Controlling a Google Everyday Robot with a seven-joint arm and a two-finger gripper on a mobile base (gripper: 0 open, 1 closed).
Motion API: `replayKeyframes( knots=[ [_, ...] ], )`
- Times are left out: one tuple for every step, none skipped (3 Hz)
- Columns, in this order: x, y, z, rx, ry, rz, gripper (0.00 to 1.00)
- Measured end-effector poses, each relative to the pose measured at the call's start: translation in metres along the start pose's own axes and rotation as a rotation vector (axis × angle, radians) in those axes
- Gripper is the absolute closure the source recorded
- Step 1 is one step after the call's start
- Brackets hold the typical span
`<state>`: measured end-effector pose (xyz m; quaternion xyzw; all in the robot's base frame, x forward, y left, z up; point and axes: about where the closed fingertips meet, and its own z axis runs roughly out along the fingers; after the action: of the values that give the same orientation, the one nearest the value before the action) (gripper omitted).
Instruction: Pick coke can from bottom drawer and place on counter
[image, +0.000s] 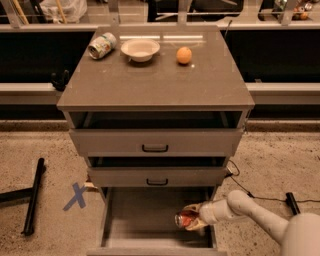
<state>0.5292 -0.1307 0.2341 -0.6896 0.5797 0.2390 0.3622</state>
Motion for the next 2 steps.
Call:
replayKeyframes(
  knots=[
    [-0.0386, -0.0113, -0.0791, 0.087, 0.055, -0.107, 1.0],
    [-0.0382, -0.0107, -0.0772, 0.085, 0.053, -0.106, 1.0]
  ],
)
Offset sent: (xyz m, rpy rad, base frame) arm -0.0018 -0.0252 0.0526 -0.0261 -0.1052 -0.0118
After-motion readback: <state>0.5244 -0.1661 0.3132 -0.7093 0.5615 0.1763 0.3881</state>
